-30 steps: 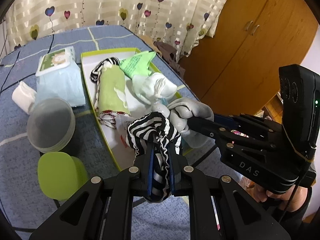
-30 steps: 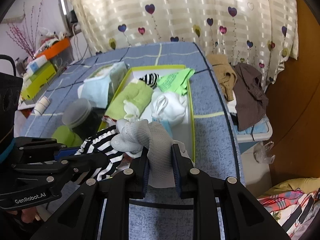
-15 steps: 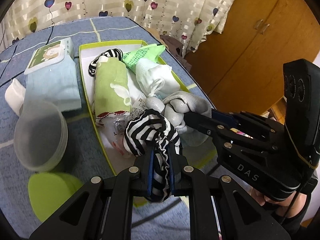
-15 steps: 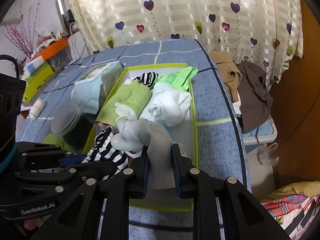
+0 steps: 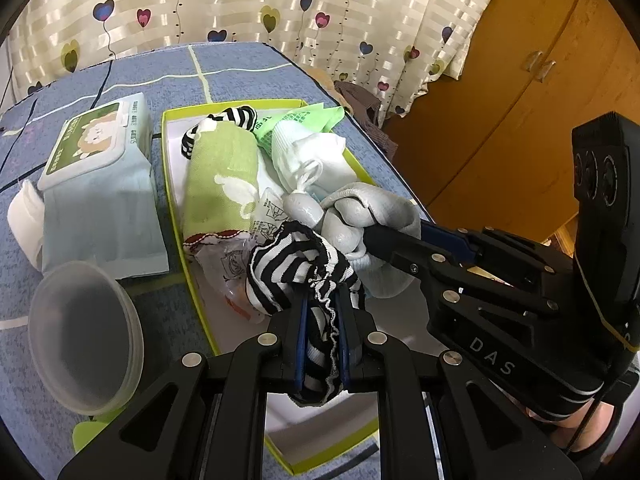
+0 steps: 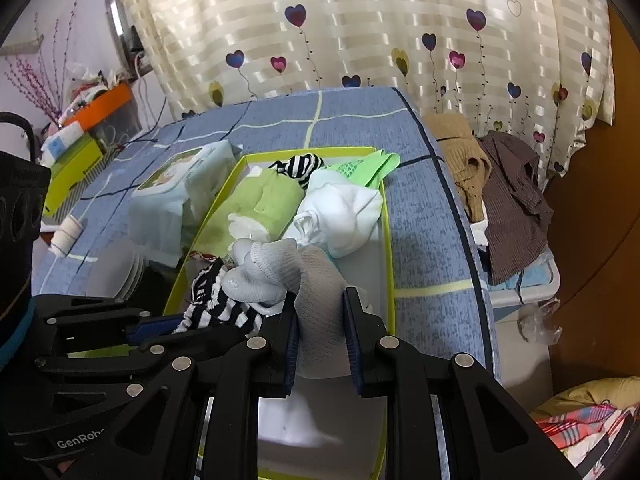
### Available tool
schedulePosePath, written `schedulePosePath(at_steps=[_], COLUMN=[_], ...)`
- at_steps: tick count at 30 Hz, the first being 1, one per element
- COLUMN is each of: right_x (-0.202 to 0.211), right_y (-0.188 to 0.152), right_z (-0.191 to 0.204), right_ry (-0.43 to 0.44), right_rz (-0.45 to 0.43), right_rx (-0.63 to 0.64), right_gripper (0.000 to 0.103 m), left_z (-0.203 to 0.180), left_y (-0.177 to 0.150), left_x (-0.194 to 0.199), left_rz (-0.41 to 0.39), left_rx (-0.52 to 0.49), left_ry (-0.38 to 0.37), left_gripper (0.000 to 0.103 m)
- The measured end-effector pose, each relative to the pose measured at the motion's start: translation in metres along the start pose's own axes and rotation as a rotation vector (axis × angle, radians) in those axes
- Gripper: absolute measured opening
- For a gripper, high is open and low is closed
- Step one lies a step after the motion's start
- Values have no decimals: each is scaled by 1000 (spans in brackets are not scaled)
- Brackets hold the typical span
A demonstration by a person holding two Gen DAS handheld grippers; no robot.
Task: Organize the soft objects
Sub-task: 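Lower both socks into the tray and open both grippers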
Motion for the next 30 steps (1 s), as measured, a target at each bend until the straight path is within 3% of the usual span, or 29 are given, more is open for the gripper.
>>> schedulePosePath(at_steps=[17,23,30], right_x=[34,42,57], right_y=[-30,-31,-27], right_z=[10,8,10], right_ry=[-37,-23,2], right_rz=[25,4,-39], right_rx=[27,3,-6], right_gripper=[20,32,33], left_z=[-14,-9,-13], left_y=[-30,-29,-28], left_x=[17,28,40], left_rz=[36,8,-18], left_rx=[-29,-20,-31], left_ry=[-51,-36,-41], left_gripper=[14,30,31])
Point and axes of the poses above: each gripper's, at about its wrist camera, not at the fingertips, and x roughly against the way its jaws point, z to its left, y to its top, the point moved 4 cm from there along -x, roughly the way its jaws point, and after that the axes turned 2 degrees about -y, right-handed, at the moved point
